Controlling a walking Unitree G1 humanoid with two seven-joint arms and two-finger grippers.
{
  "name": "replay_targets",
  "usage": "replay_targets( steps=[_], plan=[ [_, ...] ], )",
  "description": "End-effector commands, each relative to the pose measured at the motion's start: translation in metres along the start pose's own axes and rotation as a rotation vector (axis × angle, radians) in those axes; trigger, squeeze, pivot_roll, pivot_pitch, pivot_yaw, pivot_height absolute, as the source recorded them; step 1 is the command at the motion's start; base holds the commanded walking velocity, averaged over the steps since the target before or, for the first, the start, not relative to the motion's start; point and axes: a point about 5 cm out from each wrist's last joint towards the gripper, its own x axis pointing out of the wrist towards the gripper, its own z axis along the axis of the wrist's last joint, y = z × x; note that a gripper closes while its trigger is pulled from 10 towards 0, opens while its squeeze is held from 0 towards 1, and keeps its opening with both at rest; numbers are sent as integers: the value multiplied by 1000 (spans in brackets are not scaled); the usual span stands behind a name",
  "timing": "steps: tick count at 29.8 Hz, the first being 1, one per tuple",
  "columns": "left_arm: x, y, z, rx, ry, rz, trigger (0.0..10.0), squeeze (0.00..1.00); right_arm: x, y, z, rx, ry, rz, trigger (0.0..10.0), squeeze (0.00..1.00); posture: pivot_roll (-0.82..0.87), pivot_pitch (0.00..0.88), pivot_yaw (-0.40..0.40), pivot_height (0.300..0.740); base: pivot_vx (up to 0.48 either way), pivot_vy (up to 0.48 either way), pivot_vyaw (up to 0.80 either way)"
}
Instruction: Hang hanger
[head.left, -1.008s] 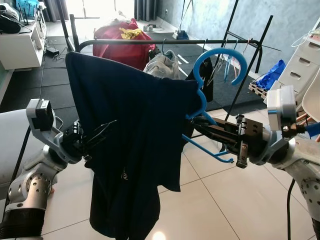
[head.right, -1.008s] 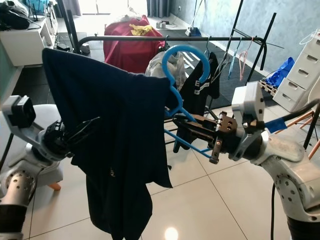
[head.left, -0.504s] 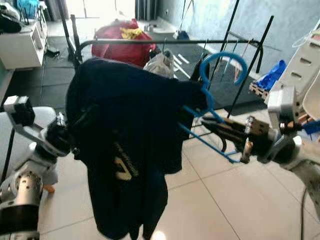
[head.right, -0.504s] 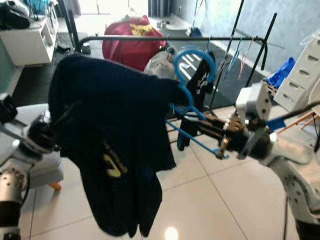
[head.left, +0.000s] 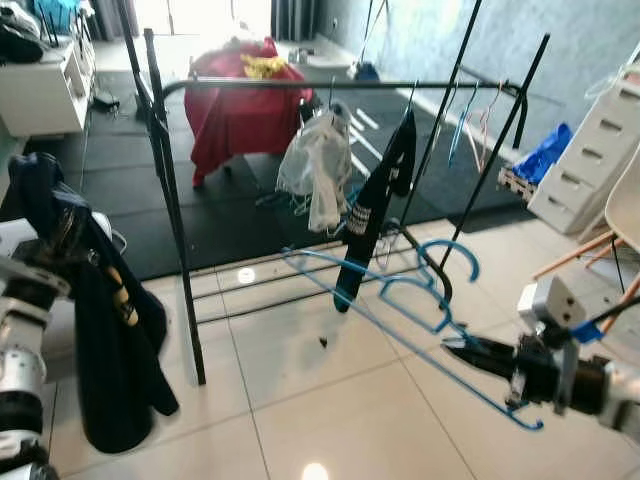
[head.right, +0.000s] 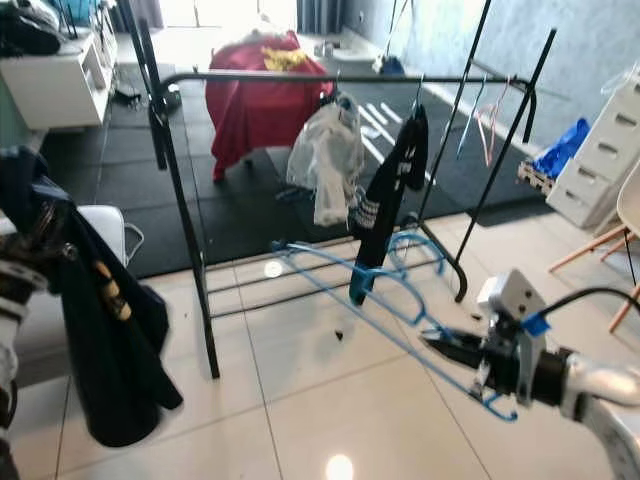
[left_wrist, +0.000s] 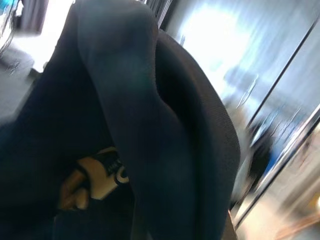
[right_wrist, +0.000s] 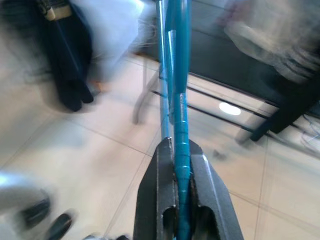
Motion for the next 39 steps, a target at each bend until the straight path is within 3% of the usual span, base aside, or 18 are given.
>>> replay_targets(
  steps=[1,2,3,4,6,7,8,9,11,12,15,16,19,20,23,28,32,39],
  plan=[
    [-3,-12,-27,31,127,-22,10000,0,1,-5,-12,10,32,-81,10000,0,-43,49,-68,740,0,0,0],
    [-7,-22,-47,84,229,-44,10000,0,6,-8,-24,63,30,-162,10000,0,-43,49,-68,740,0,0,0],
    [-13,-31,-65,84,307,-64,10000,0,9,-9,-36,98,38,-225,10000,0,-38,52,-65,740,0,0,0],
    [-13,-31,-65,84,307,-64,10000,0,9,-9,-36,98,38,-225,10000,0,-38,52,-65,740,0,0,0],
    [-51,-57,-118,85,478,-13,10000,0,4,-1,-91,231,122,-459,10000,0,-19,59,-63,740,0,0,0],
    [-51,-57,-118,85,478,-13,10000,0,4,-1,-91,231,122,-459,10000,0,-19,59,-63,740,0,0,0],
    [-74,-70,-136,79,529,25,10000,0,-3,10,-115,312,161,-546,10000,0,-8,70,-64,740,0,0,0],
    [-74,-70,-136,79,529,25,10000,0,-3,10,-115,312,161,-546,10000,0,-8,70,-64,740,0,0,0],
    [-104,-85,-150,126,571,70,10000,0,-12,30,-139,434,174,-619,10000,0,-2,79,-67,740,0,0,275],
    [-114,-85,-152,166,569,95,10000,0,-16,41,-148,419,204,-613,10000,0,7,89,-68,740,0,0,750],
    [-126,-80,-156,231,578,131,10000,0,-21,56,-159,390,247,-604,10000,0,16,91,-68,740,0,0,750],
    [-132,-76,-160,220,599,156,10000,0,-23,61,-163,372,261,-606,10000,0,18,96,-66,740,0,0,750],
    [-137,-73,-165,197,625,180,10000,0,-23,64,-166,357,267,-611,10000,0,18,96,-66,740,0,0,750],
    [-142,-73,-171,121,648,158,10000,0,-23,65,-167,376,242,-626,10000,0,9,103,-61,740,0,0,712],
    [-152,-68,-173,95,643,159,10000,0,-21,68,-170,436,181,-649,10000,0,24,106,-68,740,0,0,710],
    [-156,-67,-175,60,657,183,10000,0,-21,65,-172,548,111,-642,10000,0,25,97,-80,740,0,0,710],
    [-151,-71,-177,4,640,199,10000,0,-19,63,-173,552,108,-632,10000,0,42,76,-91,740,0,0,709],
    [-139,-77,-179,-1,619,193,10000,0,-10,57,-174,564,94,-634,10000,0,48,29,-91,740,0,0,712]
  ],
)
